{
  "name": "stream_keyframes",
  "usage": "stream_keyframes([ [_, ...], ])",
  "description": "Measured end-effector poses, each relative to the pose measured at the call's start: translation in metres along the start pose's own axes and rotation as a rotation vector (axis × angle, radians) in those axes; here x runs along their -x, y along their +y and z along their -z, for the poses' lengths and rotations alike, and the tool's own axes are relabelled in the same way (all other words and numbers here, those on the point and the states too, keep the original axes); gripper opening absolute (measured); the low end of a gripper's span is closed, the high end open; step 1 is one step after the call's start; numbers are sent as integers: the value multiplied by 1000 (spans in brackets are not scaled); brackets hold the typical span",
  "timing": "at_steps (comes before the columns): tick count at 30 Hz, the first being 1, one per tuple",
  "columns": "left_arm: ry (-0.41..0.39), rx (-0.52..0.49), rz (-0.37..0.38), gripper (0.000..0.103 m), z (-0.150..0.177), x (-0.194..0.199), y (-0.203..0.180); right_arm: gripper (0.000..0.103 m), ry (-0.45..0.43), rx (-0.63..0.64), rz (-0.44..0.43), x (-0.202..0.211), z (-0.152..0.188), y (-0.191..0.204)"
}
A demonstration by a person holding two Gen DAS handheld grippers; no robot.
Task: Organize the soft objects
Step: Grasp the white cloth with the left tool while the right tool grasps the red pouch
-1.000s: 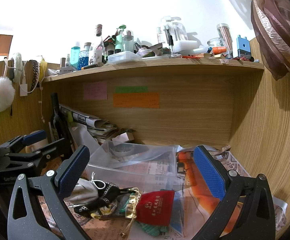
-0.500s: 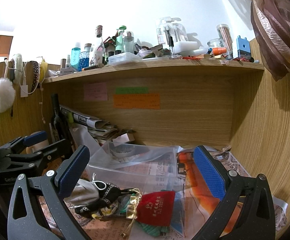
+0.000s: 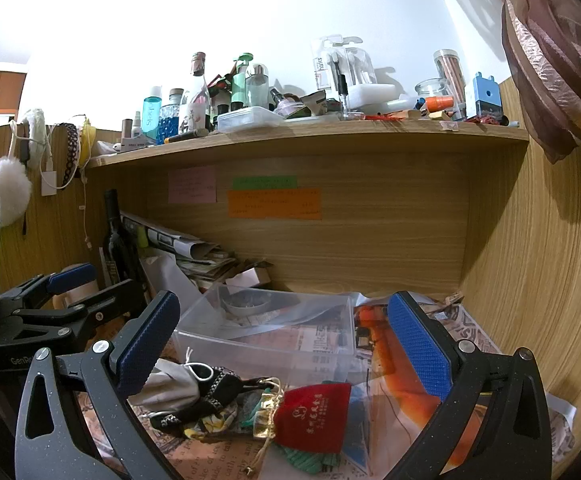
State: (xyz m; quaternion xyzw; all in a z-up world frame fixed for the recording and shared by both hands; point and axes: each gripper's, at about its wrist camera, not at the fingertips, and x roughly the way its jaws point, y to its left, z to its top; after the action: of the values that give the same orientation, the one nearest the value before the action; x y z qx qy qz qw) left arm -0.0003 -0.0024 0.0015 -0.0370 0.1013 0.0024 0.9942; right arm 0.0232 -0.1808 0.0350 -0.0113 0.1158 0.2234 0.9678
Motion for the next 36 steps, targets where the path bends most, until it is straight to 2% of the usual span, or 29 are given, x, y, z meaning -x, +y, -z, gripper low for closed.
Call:
stream_keyframes([
  [7, 21, 1, 4, 103, 4, -5, -5, 103, 3, -3, -1, -1, 0, 0],
  [12, 90, -11, 11, 103, 17, -17, -2, 103, 39, -10, 7, -10, 6, -4],
  [21, 292, -16, 25, 103, 56, -53, 13, 103, 206, -62, 13, -41, 43, -32],
  [26, 353, 29, 3, 103, 72, -67, 29, 103, 287, -75, 4, -57, 64, -43],
  [27, 368, 36, -4, 103, 75, -70, 32, 101, 302, -76, 3, -59, 66, -44],
  [29, 389, 51, -7, 103, 80, -75, 37, 92, 332, -78, -1, -65, 73, -47],
  [31, 412, 62, 3, 88, 85, -79, 41, 85, 369, -89, -18, -71, 78, -50],
  [33, 442, 64, 25, 78, 88, -83, 43, 78, 389, -96, -29, -76, 83, -51],
  [35, 457, 71, 42, 71, 91, -85, 44, 64, 410, -97, -38, -79, 87, -52],
  [36, 460, 71, 52, 63, 93, -86, 44, 60, 419, -98, -40, -82, 89, -52],
])
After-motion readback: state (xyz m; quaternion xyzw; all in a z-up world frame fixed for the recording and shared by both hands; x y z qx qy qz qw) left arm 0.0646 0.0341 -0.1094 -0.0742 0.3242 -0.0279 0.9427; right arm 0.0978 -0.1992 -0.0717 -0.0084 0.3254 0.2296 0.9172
